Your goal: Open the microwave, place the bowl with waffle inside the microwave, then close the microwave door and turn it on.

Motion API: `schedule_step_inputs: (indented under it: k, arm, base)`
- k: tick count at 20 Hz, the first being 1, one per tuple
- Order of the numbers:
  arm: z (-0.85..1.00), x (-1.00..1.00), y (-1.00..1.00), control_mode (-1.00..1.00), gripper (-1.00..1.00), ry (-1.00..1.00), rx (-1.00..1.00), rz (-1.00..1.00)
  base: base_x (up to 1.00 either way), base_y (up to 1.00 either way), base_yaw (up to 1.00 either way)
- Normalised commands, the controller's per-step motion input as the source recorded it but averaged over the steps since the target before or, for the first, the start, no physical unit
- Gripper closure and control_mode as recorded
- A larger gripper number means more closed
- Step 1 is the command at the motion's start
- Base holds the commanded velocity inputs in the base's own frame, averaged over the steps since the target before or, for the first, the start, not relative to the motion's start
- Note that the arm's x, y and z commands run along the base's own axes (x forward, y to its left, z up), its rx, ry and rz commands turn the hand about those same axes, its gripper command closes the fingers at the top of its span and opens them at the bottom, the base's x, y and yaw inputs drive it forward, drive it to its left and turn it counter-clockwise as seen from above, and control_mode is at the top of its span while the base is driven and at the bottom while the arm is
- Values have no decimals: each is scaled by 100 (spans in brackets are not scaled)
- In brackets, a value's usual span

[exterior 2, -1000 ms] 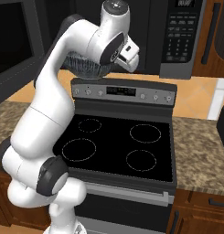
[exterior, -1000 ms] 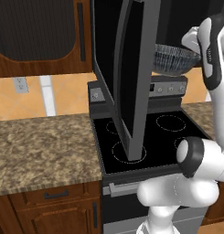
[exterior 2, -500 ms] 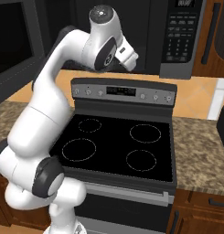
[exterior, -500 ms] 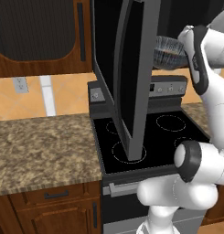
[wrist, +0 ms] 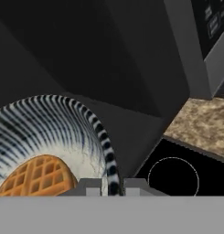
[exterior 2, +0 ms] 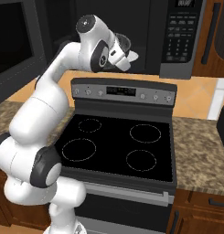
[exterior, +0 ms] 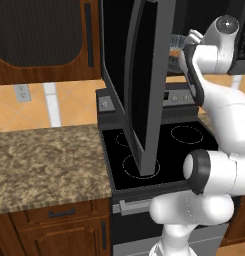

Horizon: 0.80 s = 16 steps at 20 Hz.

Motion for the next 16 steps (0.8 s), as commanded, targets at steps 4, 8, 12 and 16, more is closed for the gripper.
schedule_step_inputs:
  k: [4,8,12,16]
  arm:
    - [0,59,0,-100,100,-7,0,-15]
    - [0,67,0,-100,100,-5,0,-11]
    - [0,64,0,-100,100,0,0,-9]
    - [3,48,6,-100,100,0,0,-10]
  base:
    - [0,0,0]
    - [0,0,0]
    - [0,0,0]
    - [0,0,0]
